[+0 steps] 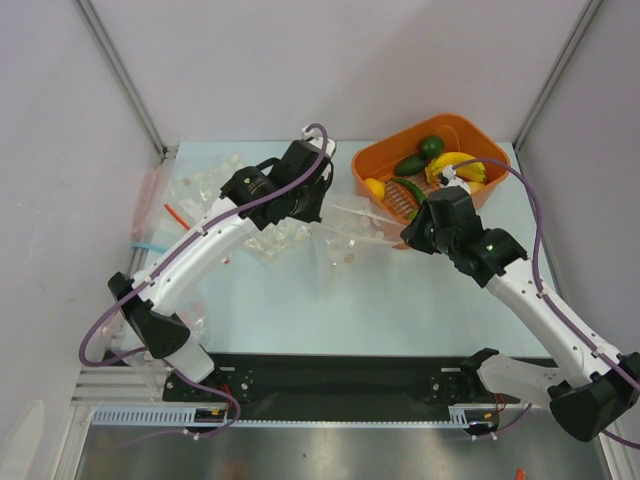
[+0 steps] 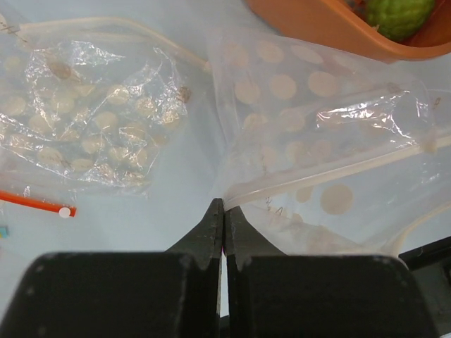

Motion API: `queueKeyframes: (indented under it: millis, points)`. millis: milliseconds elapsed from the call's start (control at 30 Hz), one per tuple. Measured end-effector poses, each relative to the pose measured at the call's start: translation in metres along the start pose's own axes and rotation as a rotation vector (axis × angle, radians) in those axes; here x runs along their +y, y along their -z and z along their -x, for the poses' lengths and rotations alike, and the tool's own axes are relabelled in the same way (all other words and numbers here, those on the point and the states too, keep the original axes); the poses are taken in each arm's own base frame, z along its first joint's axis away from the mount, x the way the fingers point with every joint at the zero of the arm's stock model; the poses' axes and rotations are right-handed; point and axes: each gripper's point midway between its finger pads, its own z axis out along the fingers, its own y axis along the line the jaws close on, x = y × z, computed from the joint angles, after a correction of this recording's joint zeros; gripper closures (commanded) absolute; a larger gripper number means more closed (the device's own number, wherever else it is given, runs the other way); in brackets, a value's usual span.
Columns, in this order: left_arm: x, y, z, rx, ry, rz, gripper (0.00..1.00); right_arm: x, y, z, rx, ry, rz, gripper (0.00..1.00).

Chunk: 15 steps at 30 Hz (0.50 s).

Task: Place the food in the zip-top bag and seal the zipper
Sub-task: Open the zipper of the food storage bag at the center of the board.

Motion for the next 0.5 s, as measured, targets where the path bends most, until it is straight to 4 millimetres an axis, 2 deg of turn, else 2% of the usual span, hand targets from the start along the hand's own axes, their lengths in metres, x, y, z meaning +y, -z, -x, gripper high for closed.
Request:
queueKeyframes:
  millis: [67,133,167,200,333,500]
  points:
    - [0.006,-0.002,-0.003,0.011,0.005,0.008,1.0,0.0,-0.001,0.0,0.001,-0.003,-0.003,0.85]
    - [0.011,-0.003,-0.003,0.013,0.008,0.016,1.0,-0.001,-0.002,0.0,0.001,-0.004,-0.008,0.76]
    - [0.013,-0.002,-0.003,0.012,0.011,0.019,1.0,-0.001,-0.002,0.0,0.001,-0.003,-0.011,0.7]
    - [0.015,-0.002,-0.002,0.009,0.01,0.02,1.0,-0.001,-0.003,0.0,0.003,0.0,-0.01,0.53]
    - [0.02,0.005,0.002,-0.009,0.01,0.014,1.0,0.003,-0.006,0.001,0.022,0.033,0.022,0.34]
    - [0.02,0.007,0.006,-0.023,0.009,0.001,1.0,0.032,-0.006,0.004,0.05,0.089,0.176,0.25]
